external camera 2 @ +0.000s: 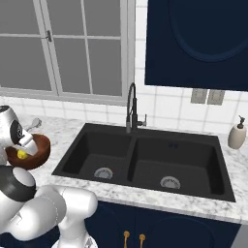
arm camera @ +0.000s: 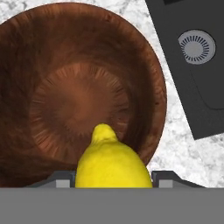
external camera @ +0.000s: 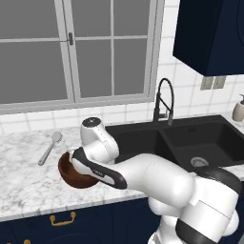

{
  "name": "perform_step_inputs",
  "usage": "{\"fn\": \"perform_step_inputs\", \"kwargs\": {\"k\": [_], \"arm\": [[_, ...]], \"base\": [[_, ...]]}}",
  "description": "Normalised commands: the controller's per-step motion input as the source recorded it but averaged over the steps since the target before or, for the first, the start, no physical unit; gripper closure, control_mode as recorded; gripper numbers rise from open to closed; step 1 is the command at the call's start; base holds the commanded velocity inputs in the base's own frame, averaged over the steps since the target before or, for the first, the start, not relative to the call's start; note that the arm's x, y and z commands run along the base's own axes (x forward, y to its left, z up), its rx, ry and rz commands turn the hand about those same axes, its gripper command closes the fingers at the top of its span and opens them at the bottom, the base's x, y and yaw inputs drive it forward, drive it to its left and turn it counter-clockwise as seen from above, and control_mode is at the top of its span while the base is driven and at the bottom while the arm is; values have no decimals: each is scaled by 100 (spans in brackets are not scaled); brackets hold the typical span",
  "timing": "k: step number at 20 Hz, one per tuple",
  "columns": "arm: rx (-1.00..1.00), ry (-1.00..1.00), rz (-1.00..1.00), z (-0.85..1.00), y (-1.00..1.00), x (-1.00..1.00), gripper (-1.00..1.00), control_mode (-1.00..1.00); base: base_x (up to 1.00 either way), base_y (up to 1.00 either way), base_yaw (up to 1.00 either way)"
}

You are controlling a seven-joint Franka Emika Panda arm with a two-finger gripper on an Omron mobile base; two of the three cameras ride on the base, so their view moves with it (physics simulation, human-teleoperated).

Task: Pick the lemon from the sink and place it in the bowl. Then pick the bowl and place it in the microwave. Then close the microwave door and press the start button.

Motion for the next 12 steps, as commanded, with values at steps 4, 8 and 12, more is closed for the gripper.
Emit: {"fn": "perform_step_inputs", "kwargs": {"k": [4, 8, 12], "arm": [[0, 0, 0, 0, -4, -4, -100, -100], [1, 0, 0, 18, -25, -14, -100, -100], [1, 0, 0, 47, -35, -13, -100, -100]], "base": [[0, 0, 0], [0, 0, 0], [0, 0, 0]]}}
